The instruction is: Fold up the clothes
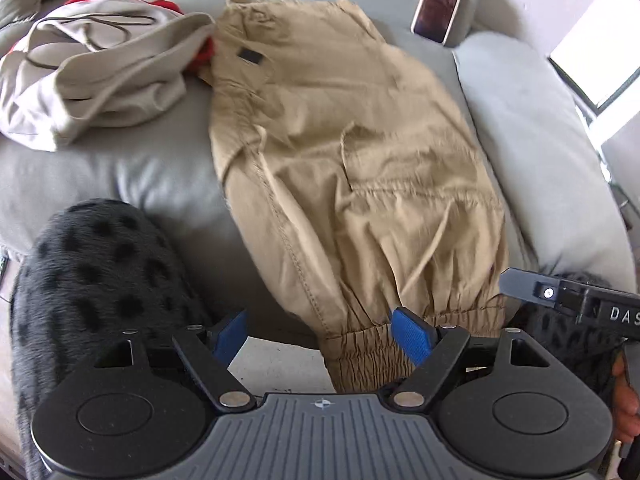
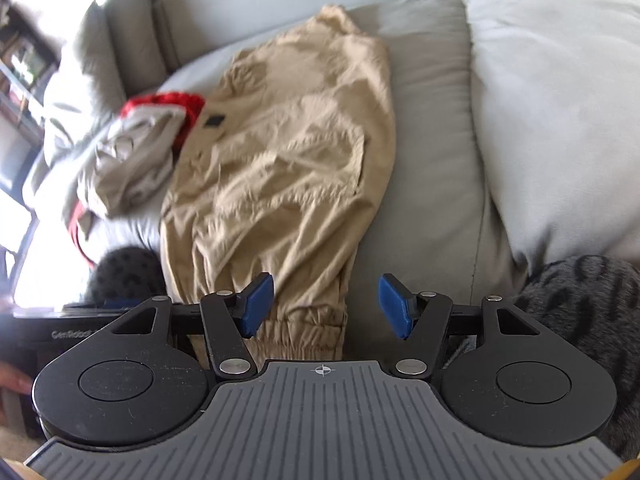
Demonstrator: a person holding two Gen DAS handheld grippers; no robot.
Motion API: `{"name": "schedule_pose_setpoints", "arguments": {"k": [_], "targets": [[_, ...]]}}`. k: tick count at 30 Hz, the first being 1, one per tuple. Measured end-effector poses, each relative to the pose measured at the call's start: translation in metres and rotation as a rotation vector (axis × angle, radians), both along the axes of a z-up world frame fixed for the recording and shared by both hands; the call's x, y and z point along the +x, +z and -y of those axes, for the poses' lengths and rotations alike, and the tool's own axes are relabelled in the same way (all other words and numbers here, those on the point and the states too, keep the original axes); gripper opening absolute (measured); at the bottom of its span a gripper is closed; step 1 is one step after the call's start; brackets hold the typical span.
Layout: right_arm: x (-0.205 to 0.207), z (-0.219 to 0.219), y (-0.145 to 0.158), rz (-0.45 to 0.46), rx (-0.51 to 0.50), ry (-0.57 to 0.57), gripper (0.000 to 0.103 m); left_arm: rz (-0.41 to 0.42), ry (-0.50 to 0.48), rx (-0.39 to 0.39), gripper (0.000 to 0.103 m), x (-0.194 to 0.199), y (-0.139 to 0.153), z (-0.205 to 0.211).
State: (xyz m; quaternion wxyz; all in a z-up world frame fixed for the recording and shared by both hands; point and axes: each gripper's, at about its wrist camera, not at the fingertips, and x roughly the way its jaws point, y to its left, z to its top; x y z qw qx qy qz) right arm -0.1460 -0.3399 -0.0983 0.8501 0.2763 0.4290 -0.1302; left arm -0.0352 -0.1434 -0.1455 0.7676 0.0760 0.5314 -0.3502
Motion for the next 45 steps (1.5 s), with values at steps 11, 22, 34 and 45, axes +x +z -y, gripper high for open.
{"name": "schedule_pose_setpoints", "arguments": {"k": [11,22,34,45], "targets": [[0.013,-0.002,-0.027,-0.039,0.045,0.204,0.063,-0.06,-0.005,-0.054,0.068,0.019,-0.02,0.011],[0.02,-0.001,-0.044,-0.031,0.122,0.231,0.039,-0.182,-0.007,-0.049,0.064,0.032,-0.025,0.013],[0.005,0.026,-0.003,0.206,0.567,0.008,0.019,0.082,-0.011,-0.232,0.058,0.031,0.077,-0.046],[0.079,0.051,0.002,0.412,0.866,-0.299,0.019,0.254,0.147,-0.277,0.06,0.066,0.117,-0.069]]}}
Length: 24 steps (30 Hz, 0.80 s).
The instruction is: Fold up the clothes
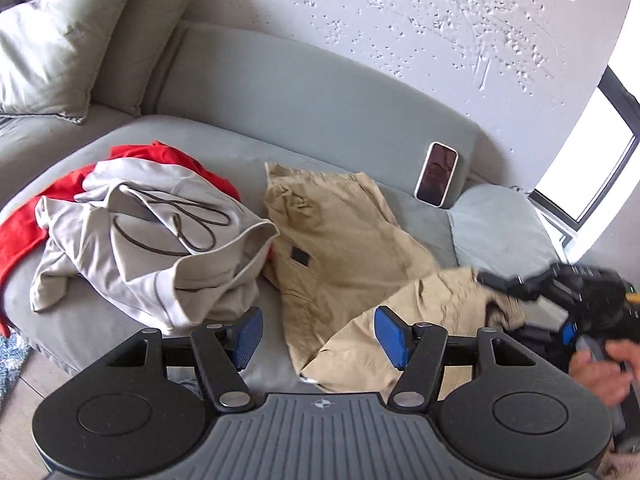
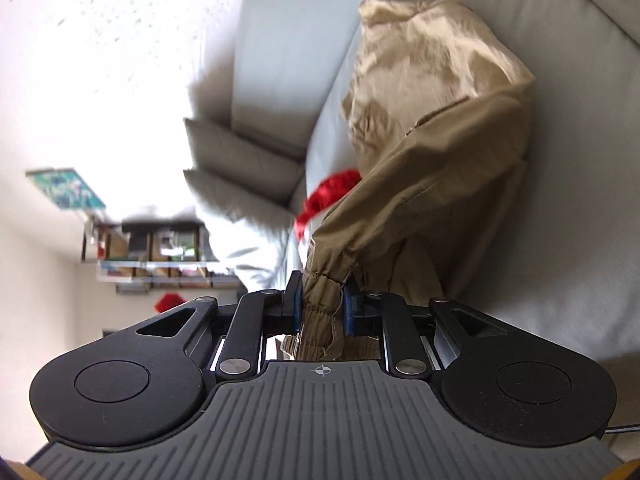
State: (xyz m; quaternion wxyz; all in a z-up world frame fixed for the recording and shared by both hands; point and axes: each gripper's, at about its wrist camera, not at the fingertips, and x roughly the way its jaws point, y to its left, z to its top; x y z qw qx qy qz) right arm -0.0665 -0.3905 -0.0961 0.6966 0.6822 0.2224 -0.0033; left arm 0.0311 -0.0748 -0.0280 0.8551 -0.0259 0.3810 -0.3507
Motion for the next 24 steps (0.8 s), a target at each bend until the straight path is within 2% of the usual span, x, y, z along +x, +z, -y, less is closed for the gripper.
{"name": "schedule_pose_setpoints", "arguments": {"k": [4,5,6,7,8,10,12,15,18,19,24], "targets": [[0.046,0.02,-0.001,-0.057,0.002,-0.071,0.023,0.014,-0.003,0.022,0.061,0.0,-0.007,-0.002],[0.057,0.025,-0.002,-0.077,-0.022,-0.076,0.035,0.027,-0.012,0.037,0.063,-0.002,-0.01,0.001],[0.071,0.03,-0.002,-0.103,-0.052,-0.074,0.042,0.043,-0.027,0.056,0.067,-0.005,-0.013,0.004],[0.083,0.034,-0.003,-0.143,-0.083,-0.063,0.064,0.059,-0.046,0.074,0.07,-0.007,-0.016,0.009],[0.092,0.039,-0.004,-0.178,-0.116,-0.042,0.075,0.076,-0.069,0.096,0.07,-0.011,-0.019,0.015],[0.1,0.044,-0.001,-0.195,-0.168,-0.006,0.075,0.137,-0.134,0.161,0.071,-0.021,-0.028,0.032],[0.098,0.048,0.003,-0.175,-0.195,0.022,0.075,0.247,-0.247,0.26,0.071,-0.038,-0.042,0.059],[0.083,0.057,0.005,-0.141,-0.186,0.028,0.075,0.498,-0.389,0.488,0.074,-0.068,-0.074,0.109],[0.069,0.066,0.004,-0.141,-0.178,0.023,0.075,0.762,-0.438,0.698,0.078,-0.089,-0.106,0.146],[0.066,0.069,0.002,-0.141,-0.167,0.018,0.076,0.806,-0.46,0.735,0.078,-0.093,-0.115,0.153],[0.06,0.078,-0.012,-0.145,-0.127,0.013,0.076,0.892,-0.553,0.832,0.079,-0.107,-0.141,0.169]]}}
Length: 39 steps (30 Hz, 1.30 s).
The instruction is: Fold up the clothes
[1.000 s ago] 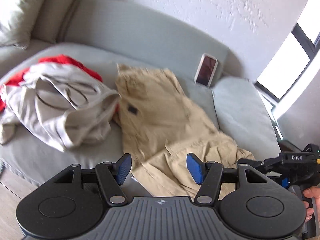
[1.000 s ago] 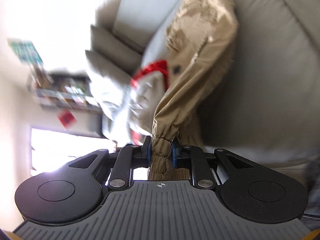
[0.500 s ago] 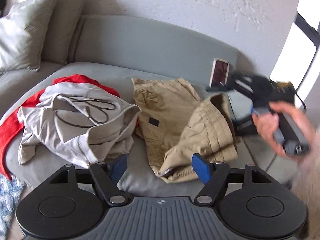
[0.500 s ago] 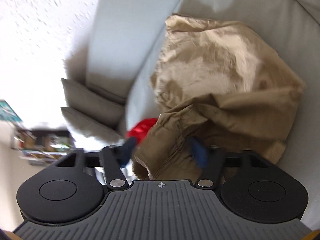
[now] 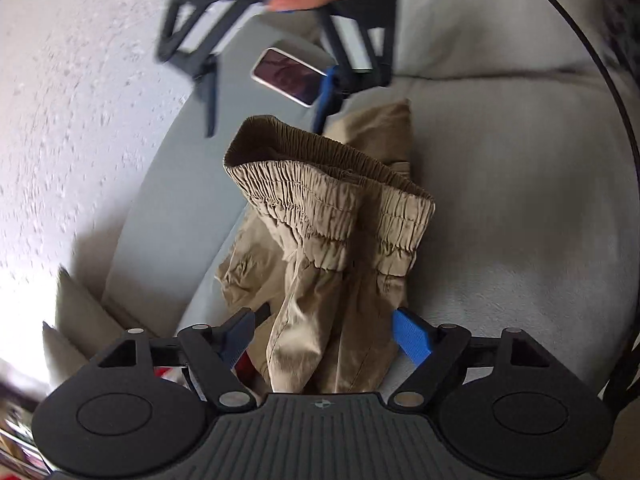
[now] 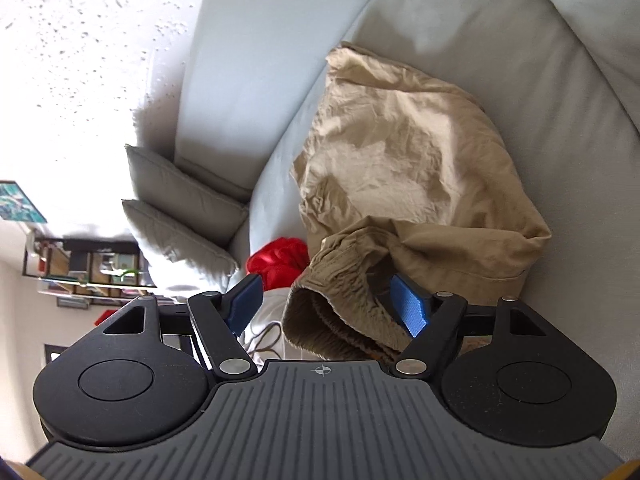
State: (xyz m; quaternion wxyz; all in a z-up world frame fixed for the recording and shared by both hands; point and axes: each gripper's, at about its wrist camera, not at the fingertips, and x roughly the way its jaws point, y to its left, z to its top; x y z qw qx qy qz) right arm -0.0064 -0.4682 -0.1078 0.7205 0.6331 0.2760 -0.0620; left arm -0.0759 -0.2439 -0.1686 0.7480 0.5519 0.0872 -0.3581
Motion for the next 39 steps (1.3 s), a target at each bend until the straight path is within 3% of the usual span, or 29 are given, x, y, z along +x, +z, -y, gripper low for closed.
{"name": "schedule_pose_setpoints", "arguments": {"k": [3,5,6,7,10,12,19,23,24,25,26,27,29,35,39], "targets": [[0.003,0.001,-0.005,0.005,0.008,0.014,0.076,0.028,-0.014,0.031,0.079,-0.007,-0.004,0.0],[0.005,0.001,-0.006,0.009,0.005,0.024,0.076,-0.012,-0.045,0.004,0.081,-0.021,0.009,-0.004],[0.006,0.001,-0.006,0.011,0.005,0.03,0.076,-0.038,-0.069,-0.018,0.091,-0.026,0.014,-0.008],[0.007,0.001,-0.007,0.011,0.006,0.037,0.076,-0.034,-0.08,-0.028,0.094,-0.029,0.015,-0.01],[0.009,0.001,-0.009,0.014,0.009,0.056,0.077,0.053,-0.047,-0.008,0.092,-0.016,-0.002,-0.004],[0.008,-0.002,-0.008,-0.006,-0.004,0.087,0.076,0.057,-0.026,0.0,0.092,-0.005,-0.007,-0.004],[-0.005,-0.037,-0.01,-0.173,-0.293,0.377,0.079,-0.112,-0.008,-0.119,0.092,0.009,0.021,-0.028],[-0.013,-0.051,-0.03,-0.212,-0.333,0.371,0.076,-0.233,0.02,-0.212,0.092,0.017,0.04,-0.043],[-0.017,-0.05,-0.032,-0.189,-0.311,0.341,0.07,-0.257,0.032,-0.24,0.092,0.019,0.044,-0.048],[-0.02,-0.049,-0.033,-0.165,-0.268,0.318,0.051,-0.275,0.042,-0.27,0.092,0.021,0.048,-0.054],[-0.023,-0.047,-0.035,-0.152,-0.229,0.296,0.045,-0.287,0.048,-0.299,0.092,0.023,0.052,-0.06],[-0.027,-0.047,-0.035,-0.151,-0.205,0.277,0.031,-0.287,0.051,-0.324,0.092,0.025,0.055,-0.065],[-0.032,-0.047,-0.031,-0.134,-0.187,0.26,0.018,-0.267,0.05,-0.36,0.092,0.027,0.059,-0.072],[-0.036,-0.052,-0.001,0.018,0.018,0.144,0.014,-0.088,-0.026,-0.364,0.092,0.017,0.053,-0.05],[-0.024,-0.058,0.015,0.053,0.059,0.12,0.014,-0.025,-0.027,-0.325,0.092,0.021,0.042,-0.025]]}}
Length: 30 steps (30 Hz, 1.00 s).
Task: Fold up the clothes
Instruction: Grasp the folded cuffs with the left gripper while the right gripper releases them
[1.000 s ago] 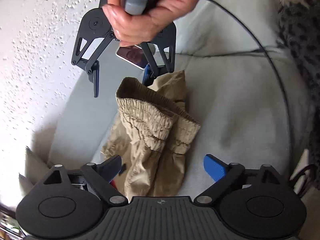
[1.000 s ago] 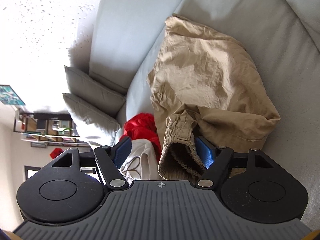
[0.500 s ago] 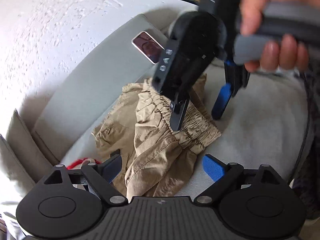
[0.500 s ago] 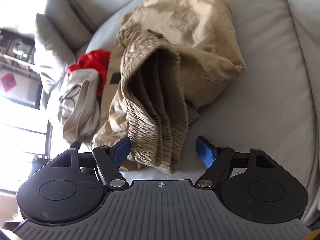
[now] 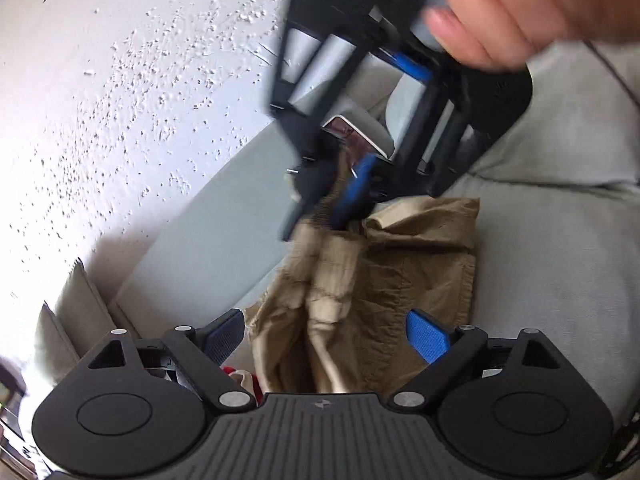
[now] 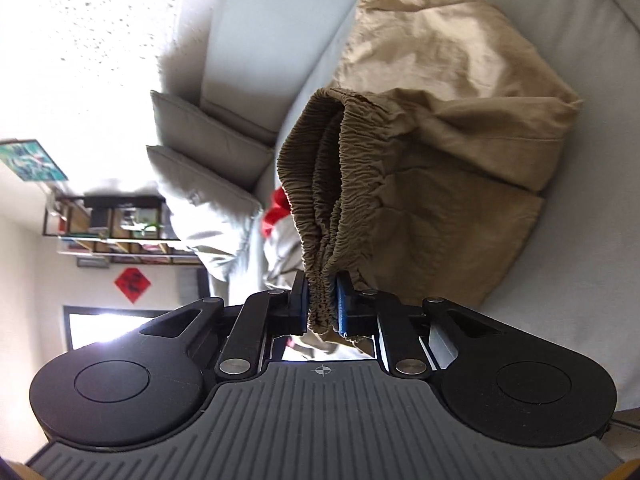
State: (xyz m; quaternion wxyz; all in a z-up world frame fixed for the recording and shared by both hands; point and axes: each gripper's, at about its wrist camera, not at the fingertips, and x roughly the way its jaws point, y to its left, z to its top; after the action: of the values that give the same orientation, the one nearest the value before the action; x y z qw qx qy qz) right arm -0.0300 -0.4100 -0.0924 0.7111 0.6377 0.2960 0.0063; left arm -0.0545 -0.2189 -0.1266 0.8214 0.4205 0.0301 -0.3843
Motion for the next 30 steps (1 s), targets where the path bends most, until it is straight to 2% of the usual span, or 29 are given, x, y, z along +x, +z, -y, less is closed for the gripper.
{"name": "schedule_pose_setpoints", "arguments": {"k": [2,5,6,7,9,10,12,14,15,17,20,25,27,30], "targets": [[0.006,-0.003,0.005,0.005,-0.013,0.023,0.015,-0.035,0.026,-0.009,0.091,0.008,0.002,0.002],[0.01,-0.003,0.009,-0.006,-0.057,0.068,0.015,-0.166,0.035,-0.073,0.085,0.029,0.013,-0.008],[0.009,-0.002,0.009,-0.003,-0.064,0.092,0.015,-0.211,0.032,-0.081,0.072,0.036,0.016,-0.01],[0.008,-0.001,0.009,0.001,-0.071,0.116,0.016,-0.266,0.024,-0.084,0.052,0.045,0.019,-0.013],[0.008,0.003,0.011,0.018,-0.095,0.161,0.017,-0.422,0.005,-0.099,0.028,0.064,0.026,-0.017],[0.005,0.006,0.014,0.033,-0.115,0.168,0.023,-0.5,0.013,-0.124,0.021,0.074,0.03,-0.02],[-0.004,0.018,0.026,0.079,-0.211,0.168,0.034,-0.603,0.026,-0.183,0.021,0.092,0.037,-0.029],[-0.017,0.029,0.038,0.112,-0.338,0.139,0.088,-0.723,0.041,-0.256,0.021,0.111,0.044,-0.042],[-0.02,0.033,0.043,0.107,-0.443,0.128,0.094,-0.81,0.05,-0.299,0.021,0.123,0.045,-0.047],[-0.024,0.04,0.051,0.096,-0.638,0.12,0.095,-0.961,0.065,-0.389,0.021,0.139,0.041,-0.056],[-0.004,0.043,0.043,0.086,-0.793,0.222,0.09,-1.002,0.06,-0.437,0.02,0.137,0.041,-0.058],[0.049,0.022,0.011,0.079,-1.052,0.537,0.088,-0.989,0.016,-0.433,0.02,0.143,0.044,-0.053],[0.067,0.019,-0.003,0.072,-1.071,0.632,0.09,-0.984,-0.005,-0.428,0.02,0.144,0.044,-0.055],[0.087,0.025,-0.02,0.055,-1.055,0.697,0.095,-0.975,-0.032,-0.408,0.019,0.145,0.042,-0.055]]}}
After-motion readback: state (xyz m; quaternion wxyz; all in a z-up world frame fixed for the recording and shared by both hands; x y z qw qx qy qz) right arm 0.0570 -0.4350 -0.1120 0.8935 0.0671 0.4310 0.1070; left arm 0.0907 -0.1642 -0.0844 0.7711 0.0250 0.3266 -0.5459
